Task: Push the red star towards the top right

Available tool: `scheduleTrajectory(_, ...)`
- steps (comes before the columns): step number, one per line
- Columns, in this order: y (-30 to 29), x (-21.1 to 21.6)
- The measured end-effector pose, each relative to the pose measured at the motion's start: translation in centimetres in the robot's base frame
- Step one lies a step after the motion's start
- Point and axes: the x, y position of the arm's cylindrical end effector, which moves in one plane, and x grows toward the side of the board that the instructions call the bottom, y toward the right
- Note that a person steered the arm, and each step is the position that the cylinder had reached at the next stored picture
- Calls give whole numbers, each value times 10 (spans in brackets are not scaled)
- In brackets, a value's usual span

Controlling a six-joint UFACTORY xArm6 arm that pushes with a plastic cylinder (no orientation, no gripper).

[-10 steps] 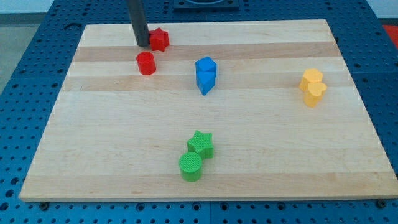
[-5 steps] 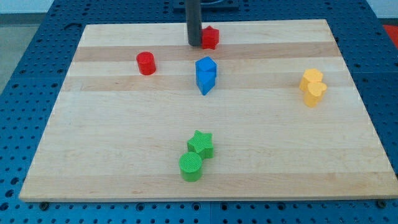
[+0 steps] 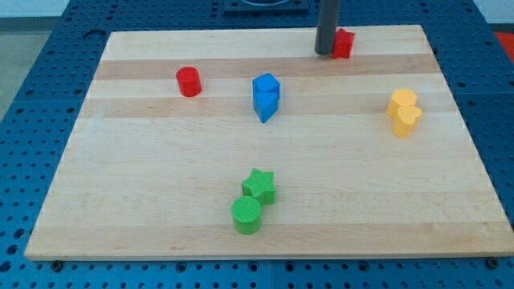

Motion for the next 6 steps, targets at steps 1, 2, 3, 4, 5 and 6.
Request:
scheduleTrajectory(1, 25, 0)
scheduleTrajectory(2, 50, 0)
scheduleTrajectory(3, 55, 0)
scheduleTrajectory(4, 55, 0)
scheduleTrajectory(5, 12, 0)
scheduleTrajectory(6, -50, -12)
